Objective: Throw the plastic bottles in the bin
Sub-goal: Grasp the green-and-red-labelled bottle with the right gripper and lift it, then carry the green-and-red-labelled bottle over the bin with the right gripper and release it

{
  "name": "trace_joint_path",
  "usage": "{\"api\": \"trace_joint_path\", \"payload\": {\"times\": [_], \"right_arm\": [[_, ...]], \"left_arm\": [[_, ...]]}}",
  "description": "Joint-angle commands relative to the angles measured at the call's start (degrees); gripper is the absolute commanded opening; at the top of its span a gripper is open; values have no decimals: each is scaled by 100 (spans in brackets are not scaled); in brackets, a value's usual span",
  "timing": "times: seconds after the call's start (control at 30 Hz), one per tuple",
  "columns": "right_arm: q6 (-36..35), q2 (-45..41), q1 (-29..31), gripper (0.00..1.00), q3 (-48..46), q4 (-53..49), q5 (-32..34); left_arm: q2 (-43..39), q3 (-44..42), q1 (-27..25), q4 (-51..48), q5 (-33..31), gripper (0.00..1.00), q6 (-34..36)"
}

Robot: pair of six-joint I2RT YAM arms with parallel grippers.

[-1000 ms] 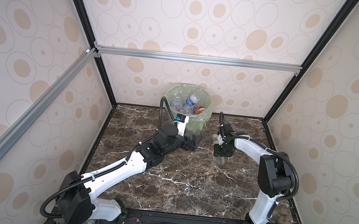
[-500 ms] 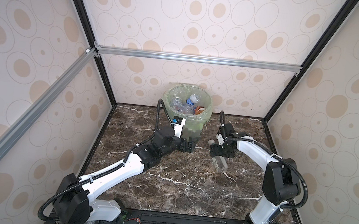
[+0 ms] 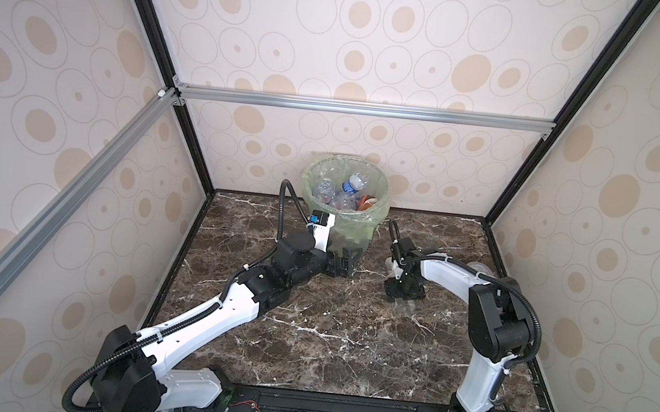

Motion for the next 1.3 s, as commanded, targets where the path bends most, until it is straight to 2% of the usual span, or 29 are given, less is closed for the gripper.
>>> {"api": "trace_joint_path", "payload": {"times": [0.0,0.2,0.33,0.57,0.73,0.93,1.0,1.17,1.27], "right_arm": [[-48,-173,33,66,-55,-49,165],[-11,-574,33,60,421,-240,158],[-39,-873,25,57,1330,-548,284],[-167,-948,31,57,3715,-926,404],[184,-340,59,56,5389,-839,-191],[235,877,173,56,8702,-1358,-485],[230,689,173,56,8677,-861,-374],[189,-730,169,56,6470,1515,16],[94,-823,173,56,6399,1812,206]], "left_arm": [[82,118,37,76,90,99,-105],[103,250,98,-33,55,99,-27],[68,325,297,-96,177,99,-26],[-85,422,682,-222,296,99,-12],[-45,635,1009,-303,441,99,-53],[-61,795,1184,-345,521,99,-19],[-95,776,1234,-370,511,99,7],[-204,604,1443,-347,544,99,-10],[-253,498,1563,-303,620,99,-52]]}}
